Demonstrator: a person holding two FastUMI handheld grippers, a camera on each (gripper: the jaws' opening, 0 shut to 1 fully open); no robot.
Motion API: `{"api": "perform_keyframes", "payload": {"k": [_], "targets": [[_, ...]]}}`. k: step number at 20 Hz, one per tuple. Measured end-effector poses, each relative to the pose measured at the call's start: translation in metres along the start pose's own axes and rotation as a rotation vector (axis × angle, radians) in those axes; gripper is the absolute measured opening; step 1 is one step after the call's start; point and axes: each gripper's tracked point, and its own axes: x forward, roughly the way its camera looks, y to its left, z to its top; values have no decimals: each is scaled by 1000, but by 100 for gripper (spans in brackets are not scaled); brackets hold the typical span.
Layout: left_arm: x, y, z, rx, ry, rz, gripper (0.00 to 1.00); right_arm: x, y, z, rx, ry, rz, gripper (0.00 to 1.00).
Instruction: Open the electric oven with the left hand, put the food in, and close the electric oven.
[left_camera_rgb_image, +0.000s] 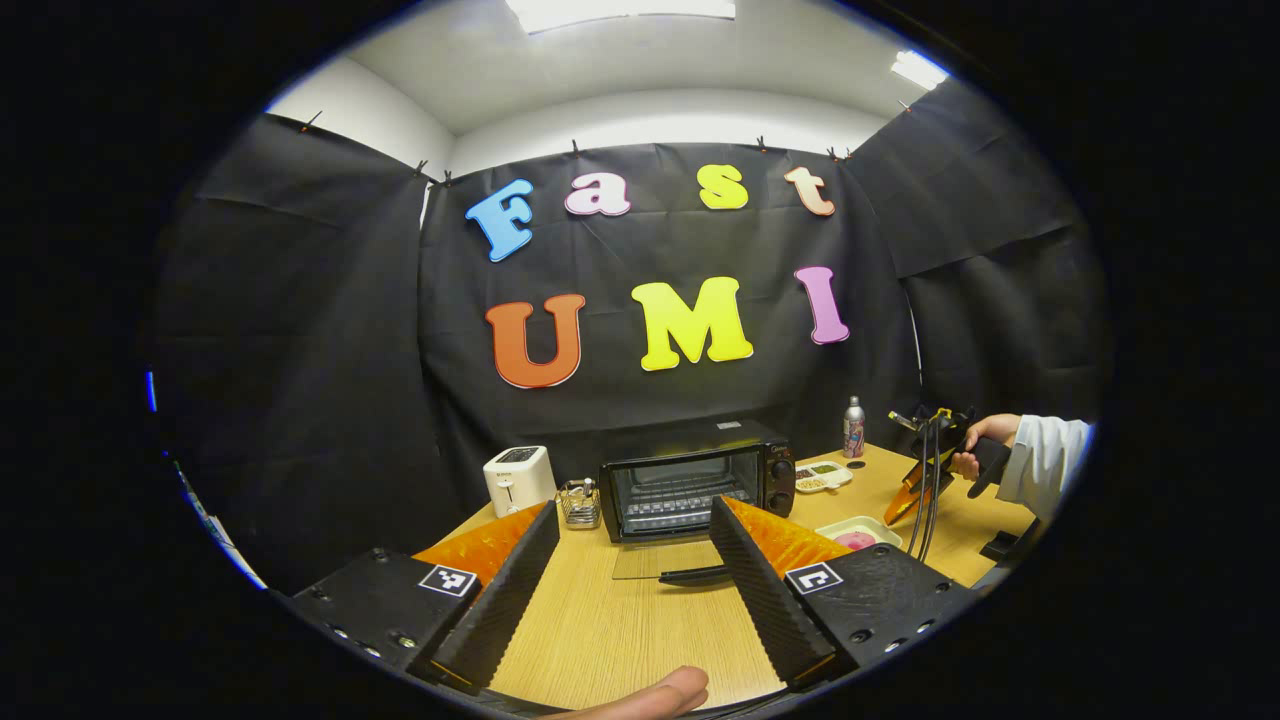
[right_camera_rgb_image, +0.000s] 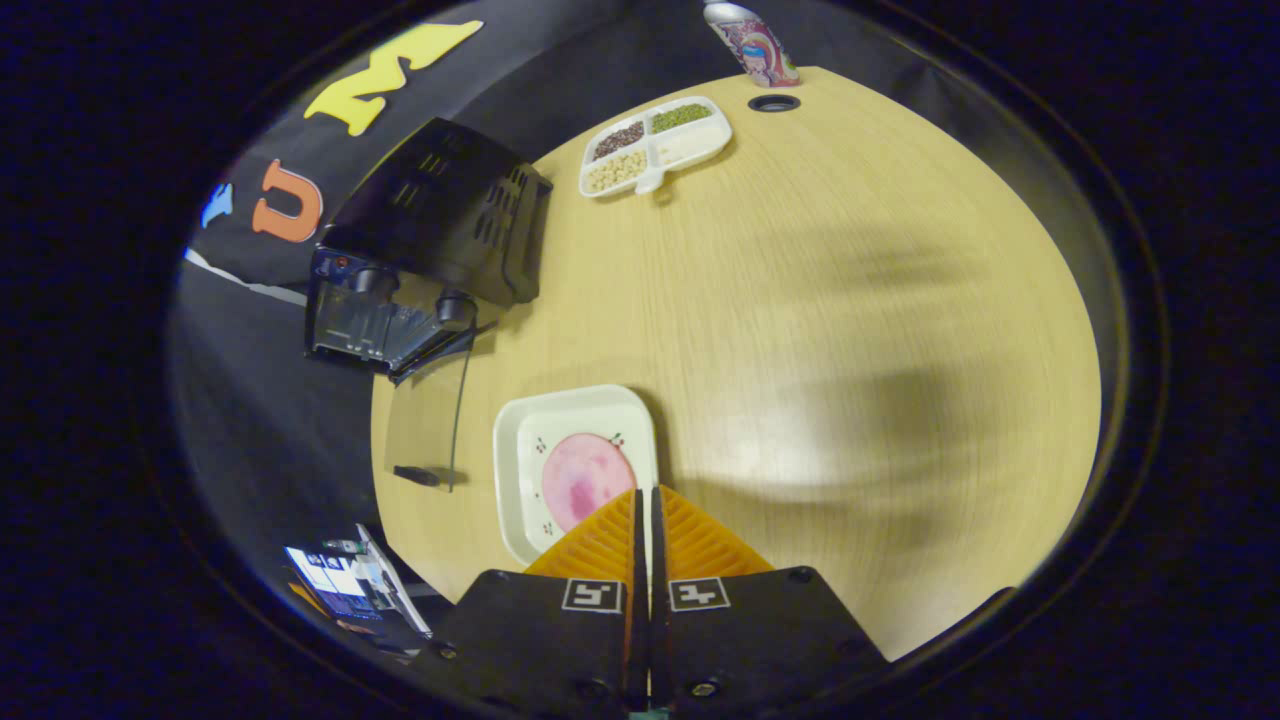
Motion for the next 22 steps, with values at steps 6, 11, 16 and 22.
{"api": "perform_keyframes", "payload": {"k": [6,11,16,22], "targets": [[5,-1,-12,17,19,-11,96,8,4,0,-36,21,-10,34],[7,-2,-19,12,39,-22,96,26,7,-12,-66,139,-55,13],[8,-8,-12,28,27,-38,96,24,6,-16,-60,140,-13,3],[4,5,-6,18,12,-17,96,6,-9,-22,65,75,70,2]]}}
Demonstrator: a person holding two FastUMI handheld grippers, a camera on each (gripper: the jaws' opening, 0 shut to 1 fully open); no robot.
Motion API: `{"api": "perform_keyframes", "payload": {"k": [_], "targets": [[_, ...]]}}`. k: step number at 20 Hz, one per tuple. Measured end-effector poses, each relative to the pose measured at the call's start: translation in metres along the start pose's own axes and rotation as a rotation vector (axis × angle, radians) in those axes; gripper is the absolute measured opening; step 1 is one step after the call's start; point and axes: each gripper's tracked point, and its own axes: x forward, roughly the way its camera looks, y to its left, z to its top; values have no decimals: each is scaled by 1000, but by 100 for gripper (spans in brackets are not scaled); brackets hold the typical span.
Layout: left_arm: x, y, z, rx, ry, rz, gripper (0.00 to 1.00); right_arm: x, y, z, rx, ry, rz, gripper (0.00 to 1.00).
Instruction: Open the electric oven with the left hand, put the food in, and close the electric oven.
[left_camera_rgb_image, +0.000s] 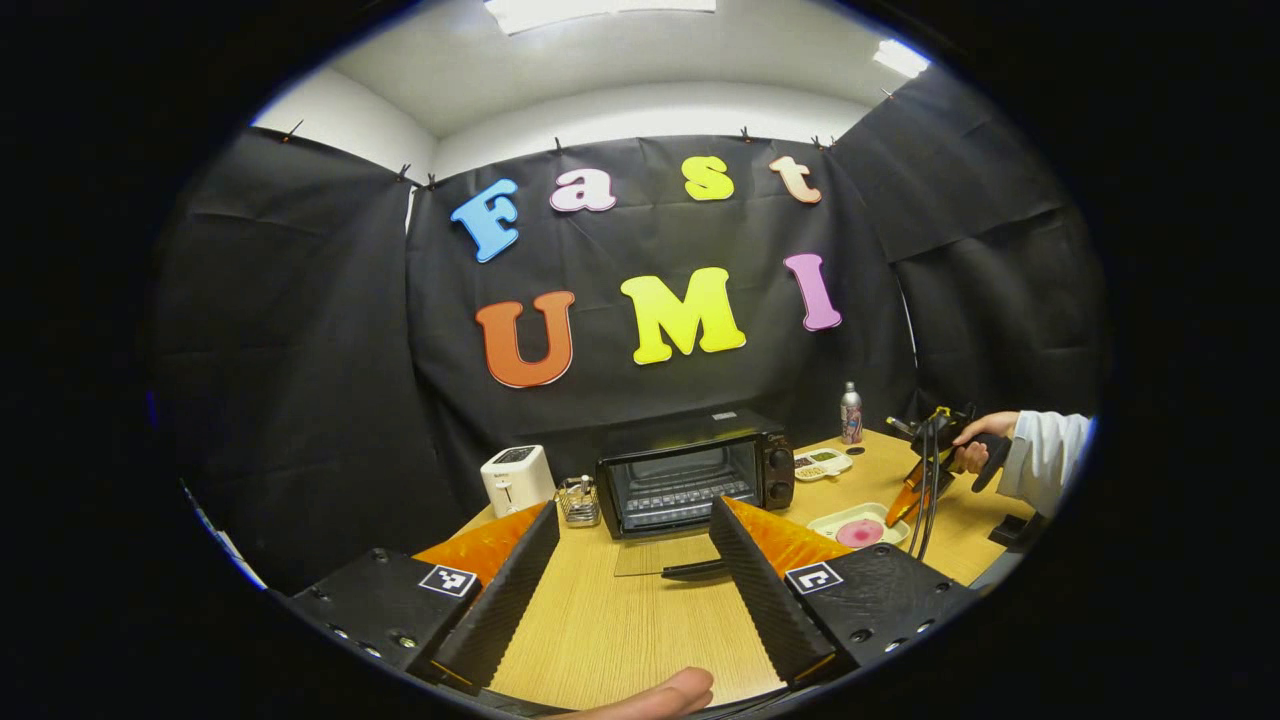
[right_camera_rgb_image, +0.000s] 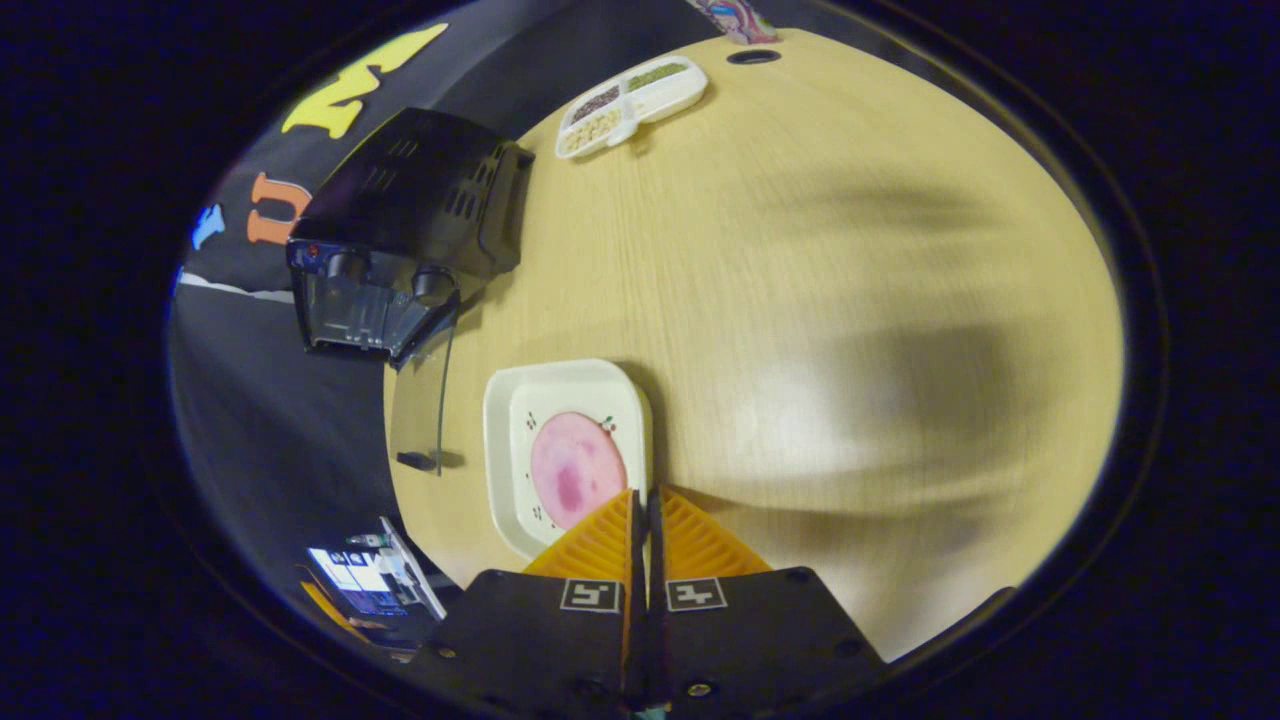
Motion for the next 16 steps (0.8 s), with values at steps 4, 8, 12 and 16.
{"api": "perform_keyframes", "payload": {"k": [4,8,12,16], "targets": [[-7,11,-2,-26,-1,9,96,-24,1,-1,21,-49,-6,4],[-11,20,-2,-37,-9,15,96,-53,28,-3,-3,-107,5,2],[-15,29,-5,-48,-12,20,96,-70,73,-9,-71,-139,32,2],[-15,37,-12,-61,0,30,96,-67,121,-17,-103,-138,74,4]]}}
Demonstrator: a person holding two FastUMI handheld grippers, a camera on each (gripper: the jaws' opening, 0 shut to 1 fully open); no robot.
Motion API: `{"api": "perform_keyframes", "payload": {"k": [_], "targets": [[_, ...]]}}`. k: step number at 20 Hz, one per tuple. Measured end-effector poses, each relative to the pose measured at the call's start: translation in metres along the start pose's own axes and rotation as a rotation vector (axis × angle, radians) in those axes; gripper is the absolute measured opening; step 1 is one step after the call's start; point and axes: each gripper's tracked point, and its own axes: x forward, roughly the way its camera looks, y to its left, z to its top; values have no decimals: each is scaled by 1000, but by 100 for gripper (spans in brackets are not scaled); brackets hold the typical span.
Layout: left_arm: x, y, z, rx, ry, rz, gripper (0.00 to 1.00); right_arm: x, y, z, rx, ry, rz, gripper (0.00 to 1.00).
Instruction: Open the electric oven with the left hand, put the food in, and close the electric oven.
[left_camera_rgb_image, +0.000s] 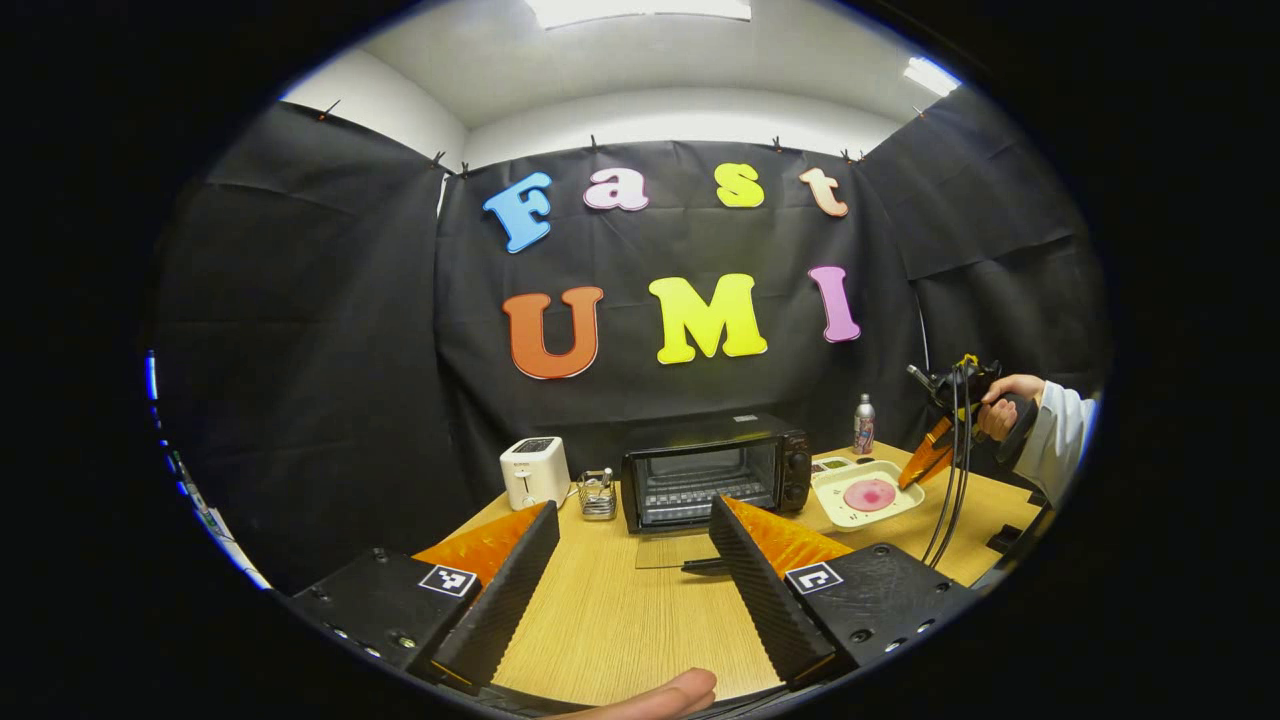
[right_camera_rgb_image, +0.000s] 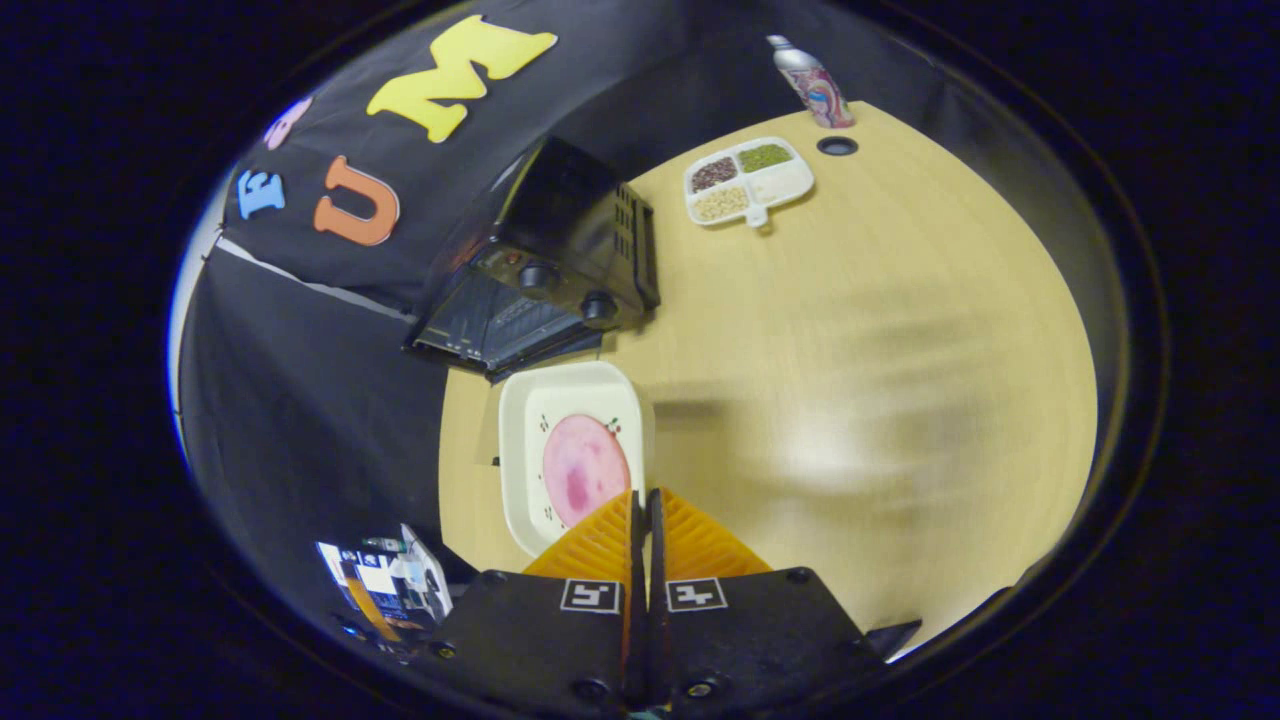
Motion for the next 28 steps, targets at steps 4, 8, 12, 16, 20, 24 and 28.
{"api": "perform_keyframes", "payload": {"k": [4,8,12,16,20,24,28], "targets": [[-4,10,-1,-14,0,14,96,29,49,-1,36,-15,12,4],[-9,25,-1,-24,-3,38,96,70,98,1,3,-53,11,2],[-17,43,-3,-38,-8,61,96,117,142,2,50,-88,21,4],[-21,67,-8,-20,-10,117,96,159,158,12,173,-167,-9,4],[-21,76,-9,-25,-4,121,96,193,167,39,359,-298,9,2],[-19,84,-3,-25,-4,146,96,213,171,73,527,-464,89,2],[-10,88,0,-50,-6,155,96,228,171,113,560,-612,92,4]]}}
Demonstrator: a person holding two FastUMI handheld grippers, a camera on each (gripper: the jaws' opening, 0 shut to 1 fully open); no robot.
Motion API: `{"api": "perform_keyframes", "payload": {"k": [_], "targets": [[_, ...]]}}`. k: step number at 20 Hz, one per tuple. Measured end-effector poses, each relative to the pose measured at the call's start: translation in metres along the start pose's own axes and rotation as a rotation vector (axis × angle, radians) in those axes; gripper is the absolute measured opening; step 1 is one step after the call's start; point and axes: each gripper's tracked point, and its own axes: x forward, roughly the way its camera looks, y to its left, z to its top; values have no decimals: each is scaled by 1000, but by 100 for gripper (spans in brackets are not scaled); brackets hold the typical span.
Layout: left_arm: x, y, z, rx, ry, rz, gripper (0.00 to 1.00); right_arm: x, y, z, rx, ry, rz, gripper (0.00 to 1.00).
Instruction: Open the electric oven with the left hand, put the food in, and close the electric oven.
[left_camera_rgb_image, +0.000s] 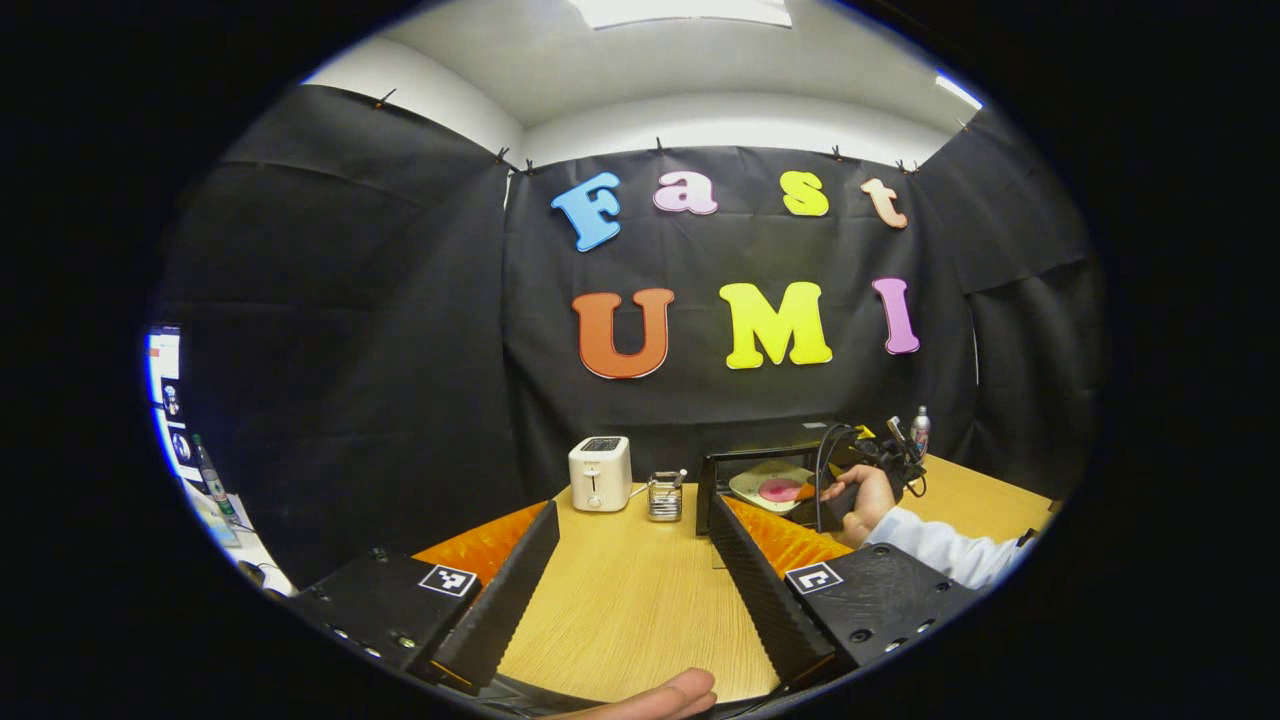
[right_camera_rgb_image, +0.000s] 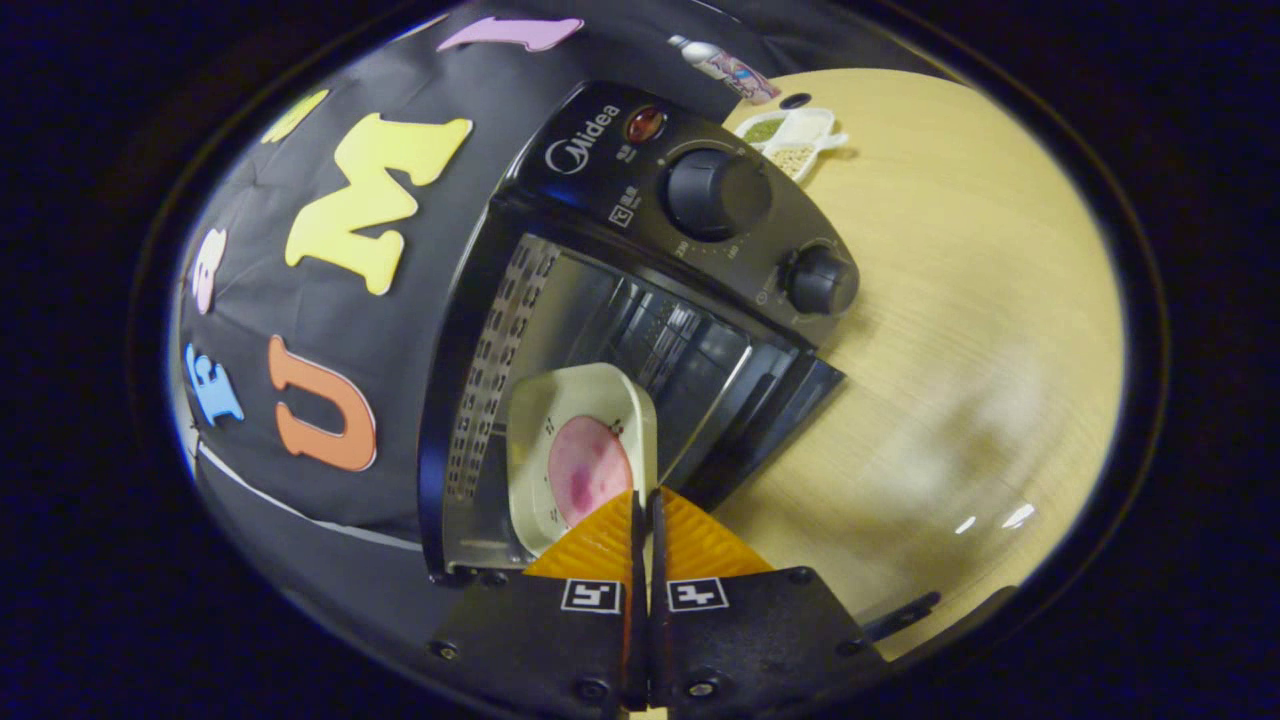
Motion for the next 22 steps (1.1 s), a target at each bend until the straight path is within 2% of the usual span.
{"api": "perform_keyframes", "payload": {"k": [3,4,5,6,8,9,10,11,12,13,15,16,17,18,19,20,21,22], "targets": [[4,3,2,4,0,19,96,18,13,13,7,-54,27,2],[7,2,3,8,-1,23,96,23,11,18,5,-69,20,5],[7,2,3,12,3,30,96,27,9,24,5,-84,16,2],[9,1,2,10,12,37,96,29,7,28,5,-97,6,6],[14,-2,-2,-2,22,42,96,32,6,38,-23,-129,-6,7],[14,-3,-3,-10,27,44,96,34,4,42,-44,-130,-12,3],[15,-6,-4,-16,35,41,96,34,5,46,-64,-139,-4,8],[18,-11,-5,-17,45,34,96,33,5,51,-81,-151,-3,8],[20,-13,-8,-12,61,38,96,32,4,53,-95,-151,1,6],[22,-13,-7,-5,55,44,96,32,4,55,-90,-146,16,11],[25,-22,-8,-4,64,38,96,33,3,55,-69,-119,45,14],[24,-25,-10,-8,71,31,96,34,0,53,-67,-104,54,12],[25,-29,-11,-11,79,24,96,32,2,45,-88,-75,71,16],[25,-30,-13,-11,90,27,96,26,2,36,-125,-47,82,34],[28,-30,-17,-7,108,33,96,21,4,29,-169,-25,93,31],[31,-32,-20,-1,121,37,96,12,7,22,-211,-14,115,41],[33,-34,-20,3,127,38,96,9,11,15,-253,-7,129,46],[35,-36,-22,0,137,38,96,-6,12,8,-298,0,141,60]]}}
